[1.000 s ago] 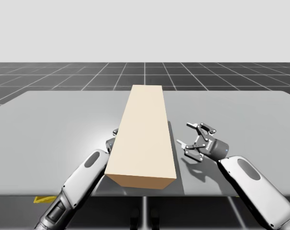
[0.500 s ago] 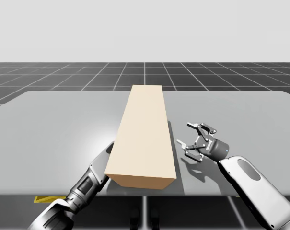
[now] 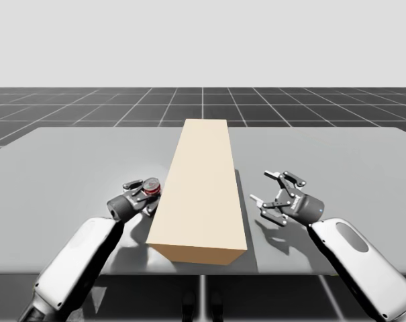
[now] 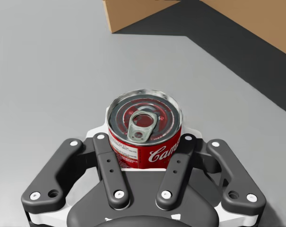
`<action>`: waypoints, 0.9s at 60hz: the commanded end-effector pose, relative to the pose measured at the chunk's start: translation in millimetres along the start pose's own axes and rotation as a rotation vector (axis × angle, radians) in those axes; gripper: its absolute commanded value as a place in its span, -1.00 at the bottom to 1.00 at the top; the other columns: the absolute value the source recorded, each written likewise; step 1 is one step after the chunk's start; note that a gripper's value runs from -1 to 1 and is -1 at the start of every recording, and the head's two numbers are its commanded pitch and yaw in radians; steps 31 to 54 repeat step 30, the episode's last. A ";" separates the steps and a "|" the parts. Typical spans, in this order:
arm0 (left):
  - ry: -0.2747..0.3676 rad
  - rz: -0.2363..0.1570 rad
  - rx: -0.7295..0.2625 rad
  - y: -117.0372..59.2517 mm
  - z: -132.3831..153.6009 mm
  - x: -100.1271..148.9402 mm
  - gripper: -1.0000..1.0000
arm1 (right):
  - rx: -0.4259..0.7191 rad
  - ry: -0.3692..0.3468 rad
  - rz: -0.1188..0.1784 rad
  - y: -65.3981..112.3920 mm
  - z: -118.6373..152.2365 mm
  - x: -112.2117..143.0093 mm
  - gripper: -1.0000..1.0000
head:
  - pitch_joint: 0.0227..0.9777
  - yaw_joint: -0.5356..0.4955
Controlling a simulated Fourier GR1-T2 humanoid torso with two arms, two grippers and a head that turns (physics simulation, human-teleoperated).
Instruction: Retrieve the object from inside the box.
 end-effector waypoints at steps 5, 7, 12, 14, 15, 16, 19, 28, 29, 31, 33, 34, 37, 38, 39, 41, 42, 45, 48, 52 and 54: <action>-0.119 -0.083 0.023 31.9 39.7 57.9 1.00 | 0.002 0.000 -0.003 -1.0 1.7 0.2 -1.00 | -0.84 0.00; -0.135 -0.103 0.032 32.6 40.3 68.0 1.00 | 0.003 -0.003 -0.006 -1.2 2.0 0.9 -1.00 | -0.85 0.00; -0.193 -0.130 0.047 37.5 43.3 106.1 1.00 | 0.005 -0.005 -0.007 -1.2 2.2 1.0 -1.00 | -0.86 0.00; -0.207 -0.149 0.059 39.2 43.8 118.9 1.00 | 0.005 -0.005 -0.008 -1.1 2.2 1.1 -1.00 | -0.87 0.00; -0.222 -0.155 0.060 40.7 44.3 131.3 1.00 | 0.006 -0.004 -0.008 -1.0 2.2 1.2 -1.00 | -0.87 0.00; -0.226 -0.158 0.060 41.0 44.4 135.2 1.00 | 0.006 -0.004 -0.008 -0.9 2.3 1.3 -1.00 | -0.87 0.00; -0.240 -0.188 0.070 44.2 44.8 154.2 1.00 | 0.007 0.001 -0.012 -0.5 2.7 1.6 -1.00 | -0.87 0.00; -0.282 -0.230 0.096 60.6 44.1 208.0 1.00 | 0.016 0.020 -0.020 0.3 5.5 2.8 -1.00 | -0.88 0.00; -0.286 -0.234 0.105 62.7 43.5 213.8 1.00 | 0.006 0.022 -0.010 0.6 6.2 3.0 -1.00 | -0.88 0.00; -0.290 -0.234 0.108 64.7 42.9 219.3 1.00 | 0.013 0.025 -0.016 0.5 6.3 3.2 -1.00 | -0.88 0.00; -0.290 -0.234 0.108 64.7 42.9 219.3 1.00 | 0.013 0.025 -0.016 0.5 6.3 3.2 -1.00 | -0.88 0.00; -0.290 -0.234 0.108 64.7 42.9 219.3 1.00 | 0.013 0.025 -0.016 0.5 6.3 3.2 -1.00 | -0.88 0.00; -0.290 -0.234 0.108 64.7 42.9 219.3 1.00 | 0.013 0.025 -0.016 0.5 6.3 3.2 -1.00 | -0.88 0.00; -0.290 -0.234 0.108 64.7 42.9 219.3 1.00 | 0.013 0.025 -0.016 0.5 6.3 3.2 -1.00 | -0.88 0.00; -0.290 -0.234 0.108 64.7 42.9 219.3 1.00 | 0.013 0.025 -0.016 0.5 6.3 3.2 -1.00 | -0.88 0.00; -0.290 -0.234 0.108 64.7 42.9 219.3 1.00 | 0.013 0.025 -0.016 0.5 6.3 3.2 -1.00 | -0.88 0.00; -0.290 -0.234 0.108 64.7 42.9 219.3 1.00 | 0.013 0.025 -0.016 0.5 6.3 3.2 -1.00 | -0.88 0.00; -0.290 -0.234 0.108 64.7 42.9 219.3 1.00 | 0.013 0.025 -0.016 0.5 6.3 3.2 -1.00 | -0.88 0.00; -0.290 -0.234 0.108 64.7 42.9 219.3 1.00 | 0.013 0.025 -0.016 0.5 6.3 3.2 -1.00 | -0.88 0.00; -0.290 -0.234 0.108 64.7 42.9 219.3 1.00 | 0.013 0.025 -0.016 0.5 6.3 3.2 -1.00 | -0.88 0.00; -0.290 -0.234 0.108 64.7 42.9 219.3 1.00 | 0.013 0.025 -0.016 0.5 6.3 3.2 -1.00 | -0.88 0.00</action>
